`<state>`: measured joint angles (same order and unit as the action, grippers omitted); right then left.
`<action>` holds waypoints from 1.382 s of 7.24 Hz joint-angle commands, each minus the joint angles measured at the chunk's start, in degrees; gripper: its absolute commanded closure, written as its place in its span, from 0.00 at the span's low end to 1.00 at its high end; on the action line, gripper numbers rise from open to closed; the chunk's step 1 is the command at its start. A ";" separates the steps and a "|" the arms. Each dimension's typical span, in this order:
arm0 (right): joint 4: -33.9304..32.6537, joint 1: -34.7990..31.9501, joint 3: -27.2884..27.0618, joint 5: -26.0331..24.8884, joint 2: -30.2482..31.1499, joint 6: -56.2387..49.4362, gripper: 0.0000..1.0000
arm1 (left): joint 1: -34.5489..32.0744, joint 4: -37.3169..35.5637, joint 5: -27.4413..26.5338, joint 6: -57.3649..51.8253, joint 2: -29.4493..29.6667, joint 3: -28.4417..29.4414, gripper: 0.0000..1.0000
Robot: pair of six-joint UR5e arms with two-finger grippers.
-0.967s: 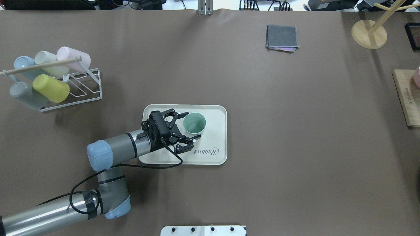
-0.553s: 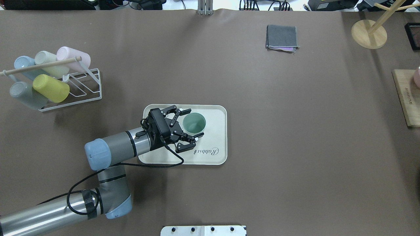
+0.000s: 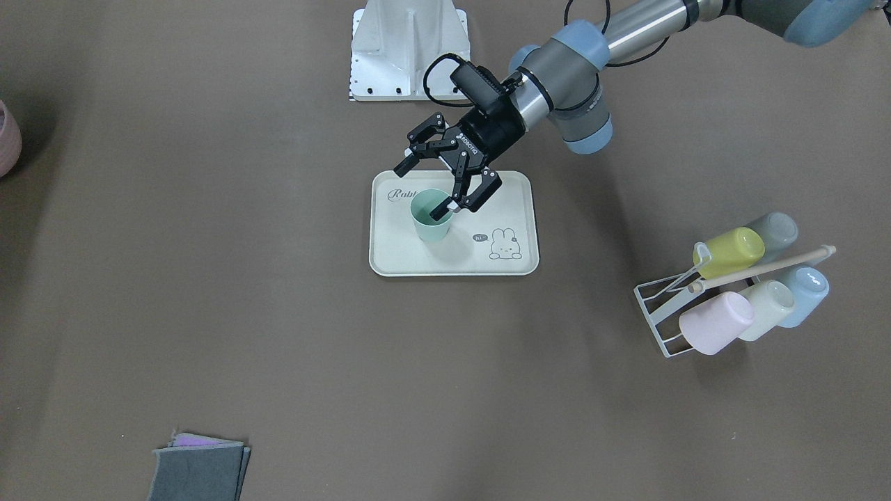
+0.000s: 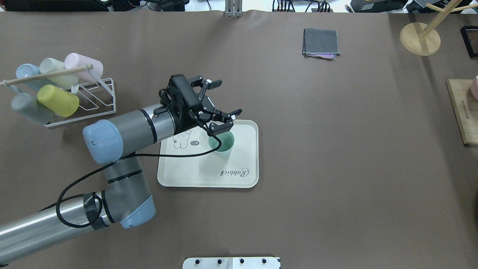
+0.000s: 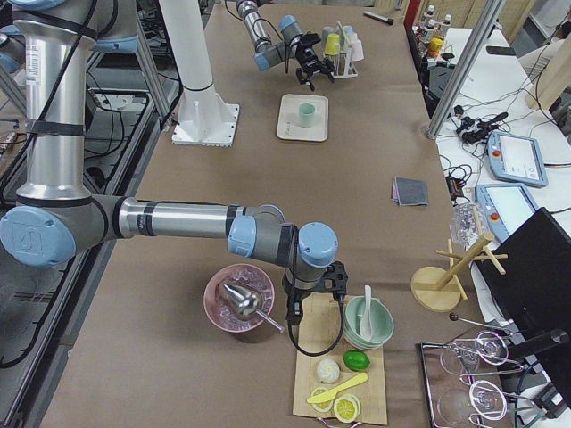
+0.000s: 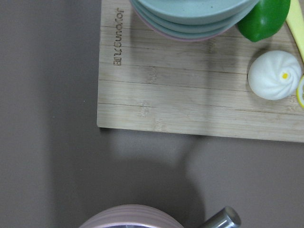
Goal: Pick up and place green cup on tray
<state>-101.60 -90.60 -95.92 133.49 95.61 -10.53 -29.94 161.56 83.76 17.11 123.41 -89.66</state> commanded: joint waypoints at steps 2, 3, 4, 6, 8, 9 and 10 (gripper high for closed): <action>-0.09 -0.02 -0.40 0.19 -0.07 0.33 0.00 | -11.23 -36.94 0.35 -0.32 5.17 -8.29 0.02; -0.27 -0.02 -0.67 0.19 0.01 1.81 0.00 | -16.67 -52.33 0.62 -0.50 5.00 -14.43 0.02; -0.18 -0.28 -0.93 0.19 -0.25 2.70 0.00 | -21.95 -59.79 2.62 -0.42 4.91 -15.44 0.02; -0.09 -0.46 -2.07 0.28 0.01 3.40 0.00 | -35.73 -62.06 4.49 0.46 -1.12 -12.93 0.02; -0.09 -0.46 -2.52 0.28 0.19 5.42 0.00 | -46.47 -62.41 11.63 1.25 -7.18 -8.96 0.02; -0.09 -0.46 -2.52 0.28 -0.07 5.52 0.00 | -52.96 -62.41 22.83 2.47 -10.09 -5.47 0.02; -0.09 -0.46 -2.52 0.28 -0.16 5.60 0.00 | -57.64 -62.33 33.30 2.57 -12.12 -0.48 0.02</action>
<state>-101.68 -91.05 -98.40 133.77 95.60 -5.16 -80.69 99.21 104.19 19.09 114.51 -95.55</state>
